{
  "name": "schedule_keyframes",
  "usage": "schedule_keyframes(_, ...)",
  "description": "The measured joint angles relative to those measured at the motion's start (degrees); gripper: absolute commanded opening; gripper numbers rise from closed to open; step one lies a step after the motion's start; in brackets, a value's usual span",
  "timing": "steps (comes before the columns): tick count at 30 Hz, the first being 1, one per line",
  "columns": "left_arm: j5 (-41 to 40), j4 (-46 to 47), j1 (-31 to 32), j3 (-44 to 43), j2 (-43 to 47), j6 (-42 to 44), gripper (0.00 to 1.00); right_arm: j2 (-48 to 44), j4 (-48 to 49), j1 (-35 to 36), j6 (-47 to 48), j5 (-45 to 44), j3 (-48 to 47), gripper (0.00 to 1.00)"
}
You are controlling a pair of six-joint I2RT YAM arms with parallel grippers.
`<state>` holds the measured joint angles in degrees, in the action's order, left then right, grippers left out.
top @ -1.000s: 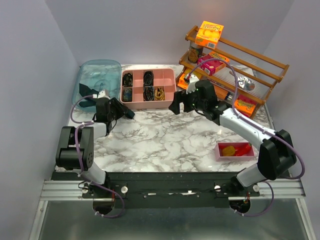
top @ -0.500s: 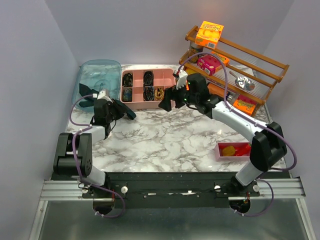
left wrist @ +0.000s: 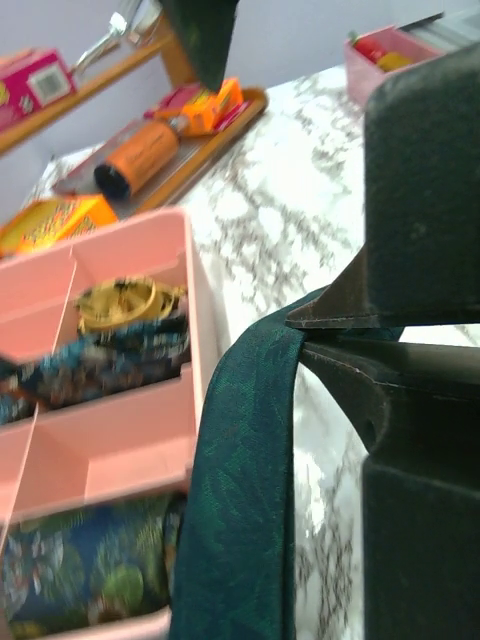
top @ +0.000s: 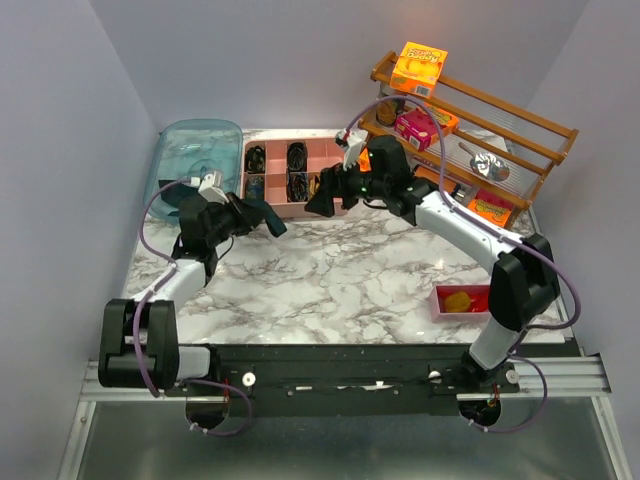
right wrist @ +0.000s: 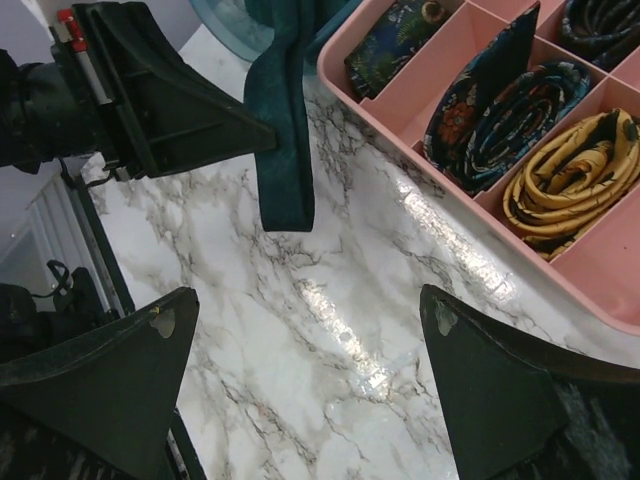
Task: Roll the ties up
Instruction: Pick up the tie from the bin.
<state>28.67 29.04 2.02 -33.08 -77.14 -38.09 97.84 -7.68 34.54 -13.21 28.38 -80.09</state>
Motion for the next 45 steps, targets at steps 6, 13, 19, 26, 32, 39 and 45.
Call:
schedule_keyframes(6, 3.76, -6.14, 2.40, 0.04, 9.35, 0.68, 0.15, 4.09, -1.07, 0.00, -1.49, 5.35, -5.01, 1.00)
schedule_keyframes(13, 3.87, -12.57, 2.97, 5.92, 25.05, -0.96, 0.13, 12.07, -3.74, 1.38, -3.85, 12.33, -12.28, 0.95)
schedule_keyframes(19, 2.58, -22.25, 2.99, 8.48, 34.23, -1.44, 0.10, 17.77, -5.70, 3.78, -6.73, 21.33, -15.37, 0.92)
schedule_keyframes(26, 2.23, -23.58, 2.99, 8.28, 34.91, -2.89, 0.08, 17.79, -5.70, 7.58, -5.20, 28.59, -17.14, 0.84)
schedule_keyframes(32, 3.13, -22.86, 2.99, 7.39, 33.24, -4.42, 0.08, 17.90, -5.70, 9.14, -3.78, 30.84, -17.22, 0.82)
schedule_keyframes(39, 4.17, -22.23, 2.99, 6.40, 33.33, -4.90, 0.04, 18.14, -5.73, 8.98, -3.21, 30.80, -17.22, 0.83)
schedule_keyframes(45, 4.90, -22.05, 2.99, 6.19, 35.06, -4.85, 0.04, 18.49, -5.73, 8.57, -3.21, 30.88, -17.22, 0.82)
